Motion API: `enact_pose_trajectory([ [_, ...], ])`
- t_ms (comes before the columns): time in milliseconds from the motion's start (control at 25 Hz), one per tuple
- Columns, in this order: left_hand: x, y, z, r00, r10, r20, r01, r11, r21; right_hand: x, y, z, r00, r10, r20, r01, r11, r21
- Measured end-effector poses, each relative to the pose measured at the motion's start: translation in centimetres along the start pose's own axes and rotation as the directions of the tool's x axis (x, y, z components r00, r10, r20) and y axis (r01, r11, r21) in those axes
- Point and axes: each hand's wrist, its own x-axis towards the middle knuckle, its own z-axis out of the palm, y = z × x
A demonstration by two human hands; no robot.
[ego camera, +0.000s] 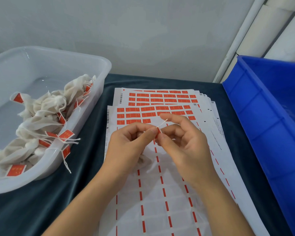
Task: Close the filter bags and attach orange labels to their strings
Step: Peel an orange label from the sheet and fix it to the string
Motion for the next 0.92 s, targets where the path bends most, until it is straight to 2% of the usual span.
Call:
enact_pose_trajectory([
  [200, 0.25, -0.25, -0.16, 0.999, -0.046, 0.007, 0.046, 0.998, -0.042, 0.01, 0.14, -0.14, 1.000, -0.006, -0.026, 0.004, 0.999, -0.044],
  [360, 0.41, -0.33, -0.15, 0.998, -0.057, -0.010, 0.057, 0.998, -0.011, 0.12, 0.38, -0.08, 0.998, 0.051, -0.036, -0.051, 0.999, -0.005],
  [480, 0.35, -0.25, -0.07, 1.000, -0.025, -0.008, 0.025, 0.999, 0.034, 0.10, 0.43, -0.22, 0.995, 0.083, -0.052, -0.083, 0.997, 0.009],
  [920, 0.08, -0.52, 0.09, 0.997, 0.075, 0.031, -0.079, 0.987, 0.141, 0.02, 0.50, -0.09, 0.993, 0.066, -0.093, -0.079, 0.987, -0.138],
])
